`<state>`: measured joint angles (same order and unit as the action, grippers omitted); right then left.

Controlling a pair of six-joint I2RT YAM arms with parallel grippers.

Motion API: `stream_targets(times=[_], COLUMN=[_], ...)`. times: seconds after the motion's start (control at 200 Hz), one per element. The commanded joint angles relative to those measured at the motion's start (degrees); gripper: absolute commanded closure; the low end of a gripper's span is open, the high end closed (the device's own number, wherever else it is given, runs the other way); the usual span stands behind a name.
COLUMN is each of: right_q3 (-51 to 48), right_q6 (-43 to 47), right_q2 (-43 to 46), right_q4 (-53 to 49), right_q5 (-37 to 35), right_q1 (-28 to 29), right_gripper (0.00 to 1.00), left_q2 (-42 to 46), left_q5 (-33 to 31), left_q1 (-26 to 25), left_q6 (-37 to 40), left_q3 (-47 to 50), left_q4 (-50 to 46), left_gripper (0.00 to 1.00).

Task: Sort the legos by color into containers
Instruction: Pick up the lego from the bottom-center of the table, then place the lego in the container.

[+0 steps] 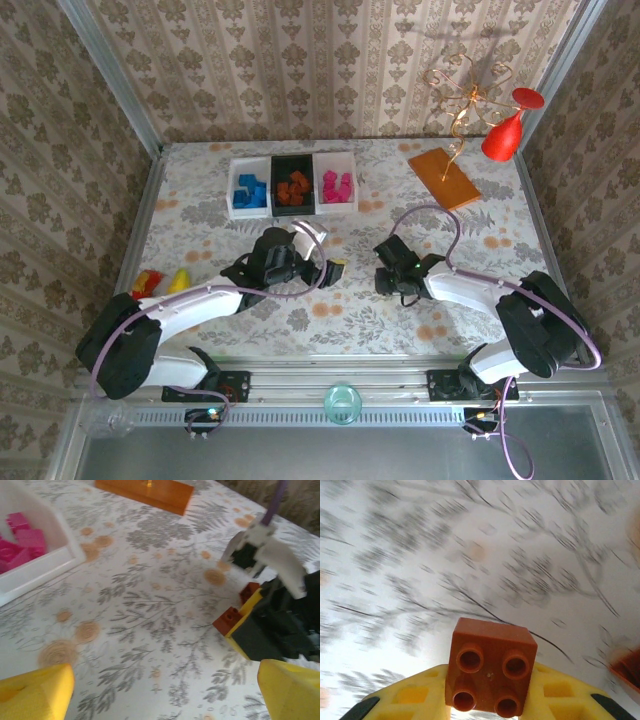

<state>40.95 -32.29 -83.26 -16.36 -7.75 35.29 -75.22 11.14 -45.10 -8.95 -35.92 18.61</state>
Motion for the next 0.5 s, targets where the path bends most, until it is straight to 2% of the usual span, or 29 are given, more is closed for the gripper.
stream_targets(times=[0.0,0.165,0.3,0.495], right_q3=[4.4,14.24,25.66,41.61], right_q6=[0.66,0.66,2.89,3.74], right_q2=[-1.26,-7.79,-15.3,-27.84], right_q4=[7.85,11.89,11.98,11.21], right_q5=[4.33,9.12,9.56,11.49], right_q1=[0.56,0.57,0.57,-0.38], right_gripper=[0.67,0.67,0.67,0.66], left_q2=[2.78,7.37,11.52,16.02], left_q5=[-6.62,-8.32,-8.84,-10.95], left_q1=[2.32,9.11,14.12,16.4], left_q6=[-2.48,-9.17,-12.45,-12.98], left_q3=[1.63,6.66,9.91,12.09], left_q4=[-1.79,0.95,1.89,1.52], left_gripper=[0.04,0.04,0.04,0.04])
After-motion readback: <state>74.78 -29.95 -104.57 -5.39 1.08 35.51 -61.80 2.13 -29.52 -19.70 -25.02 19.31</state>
